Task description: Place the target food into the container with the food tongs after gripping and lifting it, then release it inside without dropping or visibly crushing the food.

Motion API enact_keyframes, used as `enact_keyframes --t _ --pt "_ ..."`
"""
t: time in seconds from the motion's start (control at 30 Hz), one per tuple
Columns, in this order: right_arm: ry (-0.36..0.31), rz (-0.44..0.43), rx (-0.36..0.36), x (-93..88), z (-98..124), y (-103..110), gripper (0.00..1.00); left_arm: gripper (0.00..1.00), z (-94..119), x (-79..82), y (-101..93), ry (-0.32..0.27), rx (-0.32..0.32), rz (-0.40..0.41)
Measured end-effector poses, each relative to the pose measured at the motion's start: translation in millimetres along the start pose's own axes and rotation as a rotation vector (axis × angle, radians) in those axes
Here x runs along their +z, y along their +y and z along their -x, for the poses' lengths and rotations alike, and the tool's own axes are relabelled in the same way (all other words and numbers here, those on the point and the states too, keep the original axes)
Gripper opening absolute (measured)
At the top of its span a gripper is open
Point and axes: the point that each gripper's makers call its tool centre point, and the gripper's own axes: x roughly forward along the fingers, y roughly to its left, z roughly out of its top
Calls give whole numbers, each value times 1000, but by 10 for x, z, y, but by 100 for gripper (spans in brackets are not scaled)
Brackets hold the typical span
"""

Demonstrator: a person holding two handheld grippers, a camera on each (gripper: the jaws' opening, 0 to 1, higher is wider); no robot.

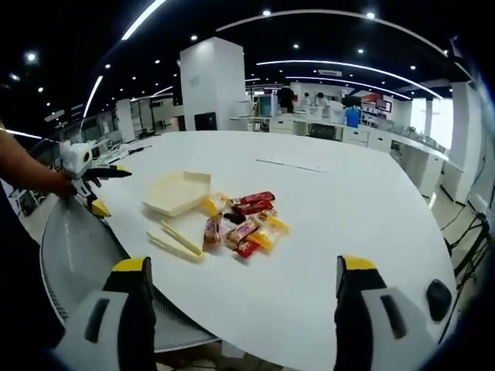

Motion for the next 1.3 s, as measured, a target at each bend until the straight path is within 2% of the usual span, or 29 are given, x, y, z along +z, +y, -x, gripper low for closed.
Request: enact_keyframes --t 0.17,0.2,0.27,0.33,0.6,0.77,0.87,1.07,1.17,1.3 --pt "12 13 15 20 -23 18 97 97 -24 -12 2 11 -5 -8" --pt "20 38 21 7 -37 23 97 100 -32 -14 -31 9 -22 7" --pt "28 40 27 -15 -58 22 97 99 -40 -72 -77 35 -34 -2" --pt "17 34 31 3 -64 35 98 99 -43 -53 -93 34 -36 -9" --pt "19 37 32 29 -107 58 99 98 -36 -28 -36 22 -12 -17" --pt "23 40 31 58 -109 59 97 97 -51 -59 -70 36 -30 -18" --pt "-1 34 26 100 -119 54 97 97 -49 -70 -73 40 -32 -13" --pt "7 18 20 67 -116 48 99 92 -78 -150 8 86 -4 4" --pt "12 29 7 108 -105 20 99 93 -45 -108 -29 60 -10 4" --pt "35 13 -13 119 -56 -41 99 97 -77 -103 29 56 -5 14"
